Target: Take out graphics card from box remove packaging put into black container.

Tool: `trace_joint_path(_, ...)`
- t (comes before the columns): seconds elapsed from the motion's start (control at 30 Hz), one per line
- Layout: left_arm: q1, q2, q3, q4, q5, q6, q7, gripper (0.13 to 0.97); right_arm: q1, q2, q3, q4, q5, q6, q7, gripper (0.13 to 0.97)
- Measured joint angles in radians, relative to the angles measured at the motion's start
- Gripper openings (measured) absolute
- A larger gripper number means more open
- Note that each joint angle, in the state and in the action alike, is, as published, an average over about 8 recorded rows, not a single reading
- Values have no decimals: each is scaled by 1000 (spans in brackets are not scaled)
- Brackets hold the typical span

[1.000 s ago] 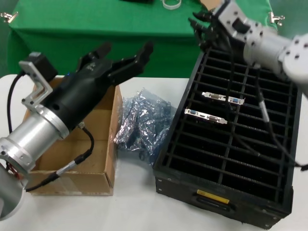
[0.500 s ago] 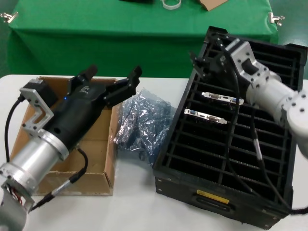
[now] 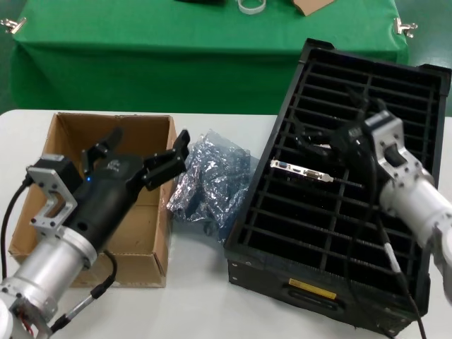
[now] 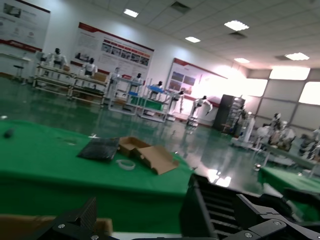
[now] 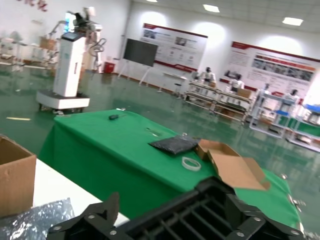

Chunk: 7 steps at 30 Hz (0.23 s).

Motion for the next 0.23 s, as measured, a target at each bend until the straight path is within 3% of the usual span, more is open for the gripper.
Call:
trace_joint_path(0.13, 31, 7, -6, -9, 12, -31, 24, 966, -75, 9, 30, 56, 28, 25, -3, 710)
trace_joint_path(0.23, 43, 10, -8, -13, 17, -42, 33, 966, -103, 12, 41, 77, 38, 35, -4, 710)
